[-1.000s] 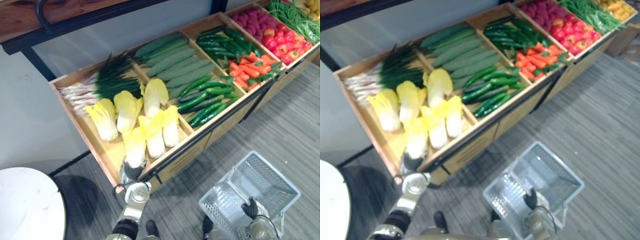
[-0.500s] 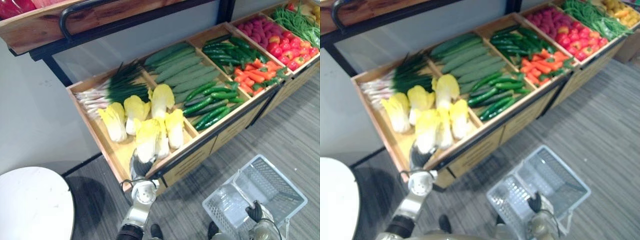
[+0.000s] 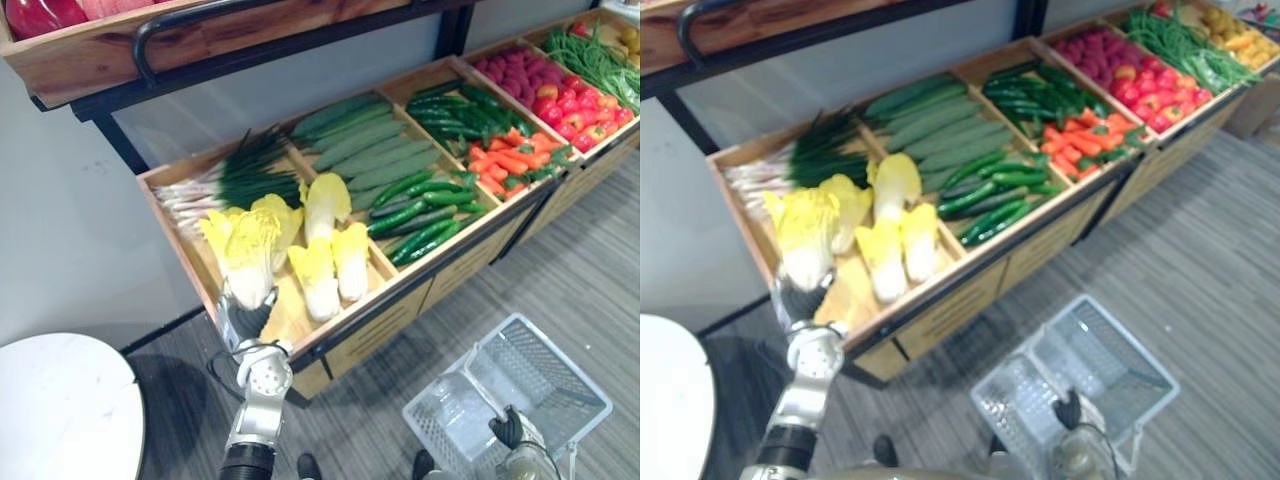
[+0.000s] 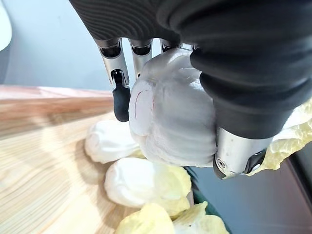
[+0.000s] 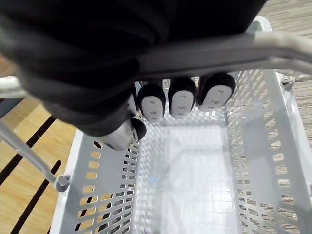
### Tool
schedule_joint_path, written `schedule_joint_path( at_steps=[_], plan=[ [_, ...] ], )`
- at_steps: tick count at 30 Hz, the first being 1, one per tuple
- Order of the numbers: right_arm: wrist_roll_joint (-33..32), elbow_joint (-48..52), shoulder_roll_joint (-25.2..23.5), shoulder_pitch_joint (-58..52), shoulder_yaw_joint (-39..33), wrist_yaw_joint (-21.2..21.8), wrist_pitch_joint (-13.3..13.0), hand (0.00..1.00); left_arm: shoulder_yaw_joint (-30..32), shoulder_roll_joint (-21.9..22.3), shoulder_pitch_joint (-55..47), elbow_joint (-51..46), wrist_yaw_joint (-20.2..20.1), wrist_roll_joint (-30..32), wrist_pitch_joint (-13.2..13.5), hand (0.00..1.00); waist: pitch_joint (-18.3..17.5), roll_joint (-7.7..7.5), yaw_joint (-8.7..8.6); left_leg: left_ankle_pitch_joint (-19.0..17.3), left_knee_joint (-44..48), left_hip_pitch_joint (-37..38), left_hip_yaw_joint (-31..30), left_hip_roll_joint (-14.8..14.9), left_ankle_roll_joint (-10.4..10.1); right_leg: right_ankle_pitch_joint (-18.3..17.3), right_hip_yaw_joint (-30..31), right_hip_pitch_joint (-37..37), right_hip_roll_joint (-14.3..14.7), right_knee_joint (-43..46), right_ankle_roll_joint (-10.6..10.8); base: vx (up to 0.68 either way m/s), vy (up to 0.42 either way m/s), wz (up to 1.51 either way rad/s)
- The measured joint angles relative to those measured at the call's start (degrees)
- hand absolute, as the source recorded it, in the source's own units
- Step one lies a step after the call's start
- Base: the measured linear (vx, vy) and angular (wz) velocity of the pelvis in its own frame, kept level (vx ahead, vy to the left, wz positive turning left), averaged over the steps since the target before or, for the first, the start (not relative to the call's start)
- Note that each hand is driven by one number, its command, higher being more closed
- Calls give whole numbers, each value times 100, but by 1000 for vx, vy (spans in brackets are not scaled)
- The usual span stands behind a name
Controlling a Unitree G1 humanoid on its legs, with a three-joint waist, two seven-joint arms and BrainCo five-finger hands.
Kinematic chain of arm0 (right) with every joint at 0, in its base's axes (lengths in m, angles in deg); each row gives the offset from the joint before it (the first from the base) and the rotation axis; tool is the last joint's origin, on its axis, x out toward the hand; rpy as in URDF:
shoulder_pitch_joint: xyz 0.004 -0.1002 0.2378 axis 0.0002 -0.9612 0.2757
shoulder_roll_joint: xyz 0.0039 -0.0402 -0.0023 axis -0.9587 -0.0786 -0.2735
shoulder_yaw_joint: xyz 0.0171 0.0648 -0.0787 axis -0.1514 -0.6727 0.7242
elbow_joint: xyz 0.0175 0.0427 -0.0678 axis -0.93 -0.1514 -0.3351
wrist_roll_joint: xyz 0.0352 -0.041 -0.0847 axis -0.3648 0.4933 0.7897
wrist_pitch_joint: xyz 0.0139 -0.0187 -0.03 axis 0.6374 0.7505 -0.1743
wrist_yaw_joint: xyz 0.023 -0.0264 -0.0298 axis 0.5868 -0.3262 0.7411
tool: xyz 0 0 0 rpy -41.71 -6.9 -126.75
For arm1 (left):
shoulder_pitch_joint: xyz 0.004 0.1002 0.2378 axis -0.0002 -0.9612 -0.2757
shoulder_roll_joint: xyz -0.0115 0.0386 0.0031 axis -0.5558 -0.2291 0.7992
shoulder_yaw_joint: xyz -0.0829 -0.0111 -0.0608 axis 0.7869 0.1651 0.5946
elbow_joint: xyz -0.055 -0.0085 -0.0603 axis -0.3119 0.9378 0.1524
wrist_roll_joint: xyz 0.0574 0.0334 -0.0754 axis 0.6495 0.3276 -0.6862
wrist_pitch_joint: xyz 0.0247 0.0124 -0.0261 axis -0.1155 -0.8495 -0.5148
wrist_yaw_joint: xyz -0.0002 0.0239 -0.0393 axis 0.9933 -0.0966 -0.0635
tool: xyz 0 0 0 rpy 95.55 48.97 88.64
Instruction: Pick vegetable in the basket
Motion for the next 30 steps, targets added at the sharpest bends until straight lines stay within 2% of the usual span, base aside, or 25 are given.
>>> schedule_joint_path(
  at_steps=[6,12,15,18,21,22,28,30],
  plan=[
    [-3,-4,126,53,-327,43,6,100,-444,-85,0,-516,-220,32,82,100,-86,-13,-12,-2,-6,56,44,-3,-1,2,63,-4,-3,8,1,2,0,-3],
    [-4,-4,460,120,-396,177,22,100,-1019,-108,1,-709,-726,29,277,100,-112,28,-38,-5,-10,74,73,-15,-5,6,121,-20,-18,17,8,0,0,-1],
    [-8,131,541,182,-392,321,56,100,-1349,-133,2,-708,-936,29,294,100,-118,38,-155,-7,-4,77,116,-14,-7,8,175,-54,-18,35,11,17,2,-11],
    [-63,834,730,154,-329,587,138,100,-1638,-151,33,-695,-1104,29,342,100,-127,56,-172,-9,17,84,218,-19,-10,27,392,-226,-25,133,32,27,1,-36],
    [-182,1721,1157,56,-91,886,128,100,-2077,-133,91,-646,-1285,30,367,100,-130,59,-316,-9,17,112,312,-30,-10,35,540,-302,-39,194,41,9,4,-19],
    [-262,1966,1348,61,-25,994,116,100,-2244,-116,173,-551,-1342,30,370,100,-130,60,-311,-10,12,138,379,-31,-11,48,617,-320,-37,199,56,-9,8,-25],
    [-701,2761,1935,188,167,1394,-6,100,-2992,53,575,-141,-1697,31,383,100,-172,124,-330,-43,-20,187,694,-18,-24,125,957,-486,7,184,78,-31,1,-29],
    [-797,2928,2042,208,198,1449,-15,100,-3219,148,684,-1,-1783,30,405,100,-176,131,-405,-43,-21,191,717,-21,-24,150,1009,-503,10,172,87,-17,-3,-15]
  ],
)
